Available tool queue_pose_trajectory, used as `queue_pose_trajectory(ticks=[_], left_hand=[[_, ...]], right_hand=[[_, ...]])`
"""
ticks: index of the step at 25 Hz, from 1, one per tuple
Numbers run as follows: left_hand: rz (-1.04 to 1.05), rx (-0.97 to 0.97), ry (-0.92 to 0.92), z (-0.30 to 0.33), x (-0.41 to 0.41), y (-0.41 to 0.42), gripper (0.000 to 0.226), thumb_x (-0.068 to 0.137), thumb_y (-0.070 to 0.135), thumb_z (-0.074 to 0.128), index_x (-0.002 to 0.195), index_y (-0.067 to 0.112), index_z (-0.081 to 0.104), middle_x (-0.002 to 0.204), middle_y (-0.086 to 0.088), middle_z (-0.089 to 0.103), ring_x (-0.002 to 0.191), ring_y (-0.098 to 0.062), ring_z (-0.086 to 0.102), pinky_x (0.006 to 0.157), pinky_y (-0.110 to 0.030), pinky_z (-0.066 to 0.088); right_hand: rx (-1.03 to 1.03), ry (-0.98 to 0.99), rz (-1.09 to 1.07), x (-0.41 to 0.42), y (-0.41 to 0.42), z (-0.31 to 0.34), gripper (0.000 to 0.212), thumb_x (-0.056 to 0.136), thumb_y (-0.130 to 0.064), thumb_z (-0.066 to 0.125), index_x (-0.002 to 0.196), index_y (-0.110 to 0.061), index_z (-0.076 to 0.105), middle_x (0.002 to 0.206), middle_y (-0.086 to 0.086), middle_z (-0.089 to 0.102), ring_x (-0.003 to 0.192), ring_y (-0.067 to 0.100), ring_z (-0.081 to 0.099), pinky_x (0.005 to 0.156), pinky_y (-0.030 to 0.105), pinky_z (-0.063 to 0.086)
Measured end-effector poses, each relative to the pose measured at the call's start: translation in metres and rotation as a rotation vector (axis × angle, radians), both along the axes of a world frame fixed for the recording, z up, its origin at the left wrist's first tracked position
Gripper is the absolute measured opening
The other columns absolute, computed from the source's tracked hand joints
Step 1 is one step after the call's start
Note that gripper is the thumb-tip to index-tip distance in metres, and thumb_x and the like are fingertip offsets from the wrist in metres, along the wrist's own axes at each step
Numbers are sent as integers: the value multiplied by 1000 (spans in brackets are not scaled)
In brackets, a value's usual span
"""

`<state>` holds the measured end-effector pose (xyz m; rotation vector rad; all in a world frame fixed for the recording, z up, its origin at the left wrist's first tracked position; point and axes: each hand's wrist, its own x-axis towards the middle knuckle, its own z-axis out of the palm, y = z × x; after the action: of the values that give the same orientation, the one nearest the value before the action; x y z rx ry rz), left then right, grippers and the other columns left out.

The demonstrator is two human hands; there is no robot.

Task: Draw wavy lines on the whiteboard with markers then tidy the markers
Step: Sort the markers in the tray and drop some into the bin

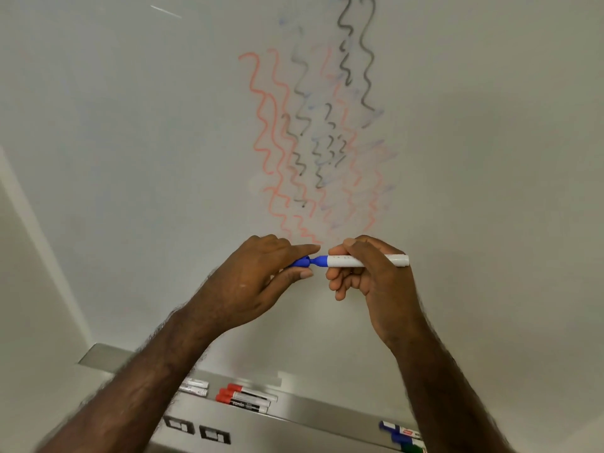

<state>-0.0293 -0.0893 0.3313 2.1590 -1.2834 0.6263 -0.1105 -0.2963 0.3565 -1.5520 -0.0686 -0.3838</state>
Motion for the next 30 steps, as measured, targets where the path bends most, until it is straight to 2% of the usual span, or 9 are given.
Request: queue_pose_trajectory(ticks=[3, 8, 14, 17, 21, 24, 27, 30], left_hand=[[21, 29, 10, -12, 1, 14, 48, 107, 46, 44, 145, 20, 58, 93, 21, 57, 83, -2, 47, 84, -27, 45], [34, 49, 64, -36, 5, 39, 50, 109, 42, 41, 146, 13, 56, 102, 3, 69, 87, -8, 53, 87, -24, 43], [40, -8, 132, -58, 13, 67, 41, 107, 34, 44, 136, 9, 61, 101, 0, 69, 85, -7, 52, 84, -20, 44], [69, 21, 172, -73, 21, 84, 41, 107, 33, 44, 134, 9, 62, 101, 0, 69, 86, -1, 47, 85, -17, 40], [102, 31, 238, -92, 25, 109, 41, 108, 37, 43, 137, 13, 61, 105, 3, 68, 89, -3, 52, 85, -13, 41], [113, 52, 339, -112, 23, 134, 42, 109, 40, 44, 140, 17, 59, 108, 6, 69, 92, -5, 57, 87, -16, 45], [200, 68, 450, -152, 14, 166, 48, 106, 46, 49, 145, 19, 56, 113, 8, 69, 97, -5, 58, 90, -19, 46], [360, 67, 573, -201, -1, 199, 58, 101, 51, 57, 149, 19, 52, 128, 4, 68, 111, -9, 58, 99, -30, 49]], right_hand=[[-18, 49, 46, 9, 16, -9, 32, 87, -29, 52, 86, -8, 76, 71, 16, 72, 59, 27, 66, 50, 32, 56], [-1, 132, 168, 25, 46, -19, 33, 82, -30, 51, 84, -5, 73, 63, 13, 69, 54, 23, 64, 48, 31, 55], [126, 126, 183, 45, 81, -49, 33, 90, -28, 53, 83, -1, 72, 67, 23, 64, 56, 33, 60, 55, 38, 53], [188, 186, 228, 56, 100, -64, 33, 89, -28, 53, 82, 0, 70, 64, 21, 63, 52, 30, 58, 51, 35, 52], [176, 257, 273, 69, 120, -81, 32, 93, -28, 54, 84, -1, 70, 64, 19, 64, 52, 27, 58, 51, 35, 52], [79, 341, 287, 74, 137, -103, 31, 107, -21, 52, 94, -1, 71, 71, 20, 66, 60, 29, 61, 56, 36, 53], [-9, 443, 330, 74, 163, -136, 31, 108, -30, 54, 97, -8, 73, 75, 17, 69, 67, 28, 63, 58, 37, 53], [-70, 571, 371, 72, 191, -174, 32, 104, -38, 61, 94, -11, 74, 77, 14, 71, 70, 26, 64, 59, 35, 52]])
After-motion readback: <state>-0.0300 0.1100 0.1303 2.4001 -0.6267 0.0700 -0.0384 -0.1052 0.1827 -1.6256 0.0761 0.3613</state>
